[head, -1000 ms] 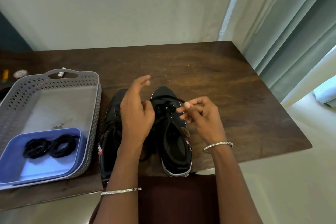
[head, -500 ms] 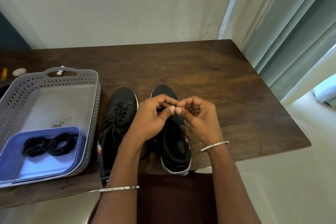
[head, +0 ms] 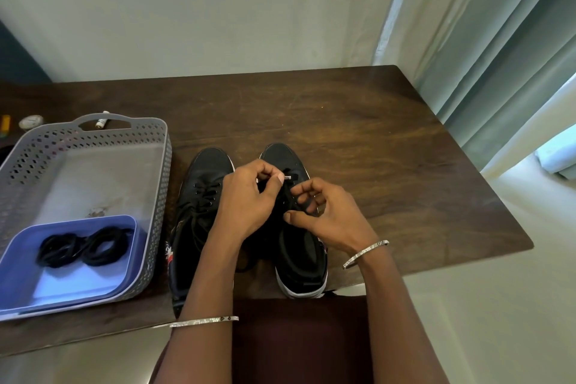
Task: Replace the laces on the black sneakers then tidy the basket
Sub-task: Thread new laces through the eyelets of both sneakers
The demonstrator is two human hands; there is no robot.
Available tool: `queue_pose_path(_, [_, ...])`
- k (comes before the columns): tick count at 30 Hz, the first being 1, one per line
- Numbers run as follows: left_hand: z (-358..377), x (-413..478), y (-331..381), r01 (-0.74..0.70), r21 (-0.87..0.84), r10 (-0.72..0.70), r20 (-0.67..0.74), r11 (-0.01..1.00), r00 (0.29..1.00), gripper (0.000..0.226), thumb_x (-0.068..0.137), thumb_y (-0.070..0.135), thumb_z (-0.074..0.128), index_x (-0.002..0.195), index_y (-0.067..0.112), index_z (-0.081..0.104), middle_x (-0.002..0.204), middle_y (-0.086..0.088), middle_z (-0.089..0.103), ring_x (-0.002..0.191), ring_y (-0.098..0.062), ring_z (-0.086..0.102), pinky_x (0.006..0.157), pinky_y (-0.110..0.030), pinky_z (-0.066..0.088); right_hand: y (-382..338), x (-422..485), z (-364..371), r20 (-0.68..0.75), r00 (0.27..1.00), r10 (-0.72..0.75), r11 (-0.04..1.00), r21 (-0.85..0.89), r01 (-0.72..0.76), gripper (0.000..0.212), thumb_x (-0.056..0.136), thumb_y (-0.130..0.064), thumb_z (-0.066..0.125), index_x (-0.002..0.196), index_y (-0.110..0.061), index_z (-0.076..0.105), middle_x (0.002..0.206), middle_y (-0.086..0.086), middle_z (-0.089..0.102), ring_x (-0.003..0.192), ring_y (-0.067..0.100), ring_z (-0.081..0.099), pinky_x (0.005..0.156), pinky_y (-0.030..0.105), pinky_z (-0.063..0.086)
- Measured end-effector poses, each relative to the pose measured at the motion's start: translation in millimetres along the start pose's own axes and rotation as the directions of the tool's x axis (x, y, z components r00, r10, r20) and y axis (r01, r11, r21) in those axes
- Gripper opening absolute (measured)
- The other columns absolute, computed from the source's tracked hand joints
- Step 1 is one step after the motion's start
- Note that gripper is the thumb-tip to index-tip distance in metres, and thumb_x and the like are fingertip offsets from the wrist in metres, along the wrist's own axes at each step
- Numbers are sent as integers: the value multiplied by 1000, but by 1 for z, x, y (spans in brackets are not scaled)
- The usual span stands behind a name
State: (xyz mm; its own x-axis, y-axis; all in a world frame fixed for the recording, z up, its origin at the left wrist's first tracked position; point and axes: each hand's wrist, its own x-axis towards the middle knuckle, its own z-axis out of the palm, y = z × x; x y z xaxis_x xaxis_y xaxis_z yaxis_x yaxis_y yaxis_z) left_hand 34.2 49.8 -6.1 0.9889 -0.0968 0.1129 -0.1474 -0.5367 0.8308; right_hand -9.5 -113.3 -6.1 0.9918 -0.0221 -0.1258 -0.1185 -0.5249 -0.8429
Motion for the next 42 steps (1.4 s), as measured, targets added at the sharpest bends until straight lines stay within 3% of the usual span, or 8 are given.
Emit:
queue_pose_path(5, [8,-1,2,-18,63,13,82,998,997,10,95,30,60,86,29,64,79,14,65,73,-4,60,66,-29,47,4,1,4,-39,996,-77,981,-181,69,41,70,-17,78,108,-24,66,86,-9,64,67,8,57,65,17,47])
queue_pose_path(10, [10,-3,5,-34,85,24,115,996,993,7,90,32,65,84,32,68,80,16,68,78,-3,63,73,-41,55,8,4,8,-187,982,-1,997,-71,-13,9,79,-16,73,85,-23,75,69,-7,70,65,5,63,67,22,54])
queue_pose_path(18, [7,-3,5,4,199,-25,102,980,994,16,84,25,75,74,36,69,66,13,61,66,-6,60,65,-38,57,14,8,14,-190,951,246,947,257,-194,7,80,-13,77,78,-20,77,72,1,72,70,16,69,69,35,57])
queue_pose_path(24, [9,-4,5,5,231,-26,90,973,996,18,84,25,76,73,37,68,72,14,63,70,-5,61,66,-36,57,13,7,13,-106,931,350,849,456,-267,8,82,-7,75,78,-15,76,66,2,69,55,8,60,57,25,47])
queue_pose_path(32, [19,-6,20,-62,466,9,115,882,993,4,87,25,66,86,22,68,95,4,62,85,-22,63,72,-39,54,17,9,18,-57,922,382,797,525,-298,5,76,-14,73,76,-15,78,69,9,70,58,14,59,59,31,45])
queue_pose_path(39, [27,-13,25,-27,503,-18,84,864,996,9,87,26,66,88,17,66,97,-1,59,88,-28,62,72,-41,52,19,9,20,-48,915,401,757,579,-302,8,72,-16,70,76,-13,77,68,10,68,54,15,55,55,30,43])
queue_pose_path(42, [31,-16,26,1,500,-20,34,866,999,13,90,28,65,89,16,64,97,-1,58,86,-28,62,70,-39,51,20,10,19,-52,916,398,755,586,-295,10,81,-7,70,77,-12,77,66,7,68,52,10,56,56,29,44])
